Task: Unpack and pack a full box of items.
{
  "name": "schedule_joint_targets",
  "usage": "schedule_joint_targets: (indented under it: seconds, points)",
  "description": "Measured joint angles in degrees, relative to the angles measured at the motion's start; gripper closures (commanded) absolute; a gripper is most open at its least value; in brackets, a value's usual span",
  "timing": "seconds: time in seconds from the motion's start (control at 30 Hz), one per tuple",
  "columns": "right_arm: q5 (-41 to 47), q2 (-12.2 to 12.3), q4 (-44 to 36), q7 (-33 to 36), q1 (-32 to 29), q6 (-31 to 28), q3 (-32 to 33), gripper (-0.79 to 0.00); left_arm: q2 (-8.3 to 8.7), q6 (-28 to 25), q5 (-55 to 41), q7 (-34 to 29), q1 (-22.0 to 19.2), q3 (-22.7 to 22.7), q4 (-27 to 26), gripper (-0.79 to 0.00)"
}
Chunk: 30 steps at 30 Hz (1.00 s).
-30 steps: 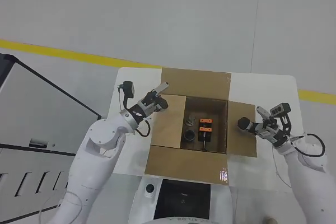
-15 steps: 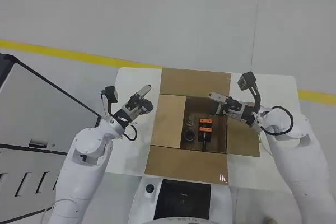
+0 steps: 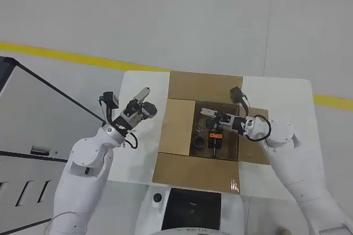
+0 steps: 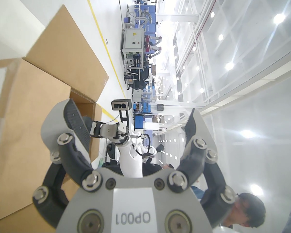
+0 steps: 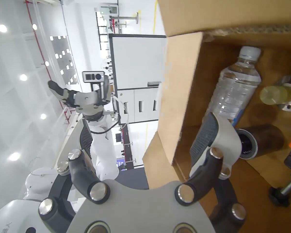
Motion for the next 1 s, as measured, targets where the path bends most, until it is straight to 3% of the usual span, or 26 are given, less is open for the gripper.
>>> schedule_joint_targets:
  seconds: [0.2, 0.53, 0.87, 1.0]
  points:
    - [-0.62, -1.49, 3.04, -1.94, 2.86, -0.19, -5.6, -0.785, 0.47, -0.39, 6.87, 1.58, 0.25, -1.12, 0.14, -0.785]
    - [-2.6, -4.77, 6.59, -5.76, 8.0, -0.74, -15.5, -0.785, 0.92, -0.64, 7.29, 3.01, 6.12, -4.95, -1.96, -0.785]
    - [1.14, -4.68, 0.79, -4.8, 7.38, -5.65, -12.91, -0.785, 1.26, -0.9, 8.25, 3.49, 8.76, -7.41, -3.01, -0.785]
    - [3.46, -5.53, 2.08, -5.91, 8.72, -8.27, -13.86, -0.785, 1.24, -1.87, 3.54, 1.48, 9.69, -8.05, -4.65, -0.785]
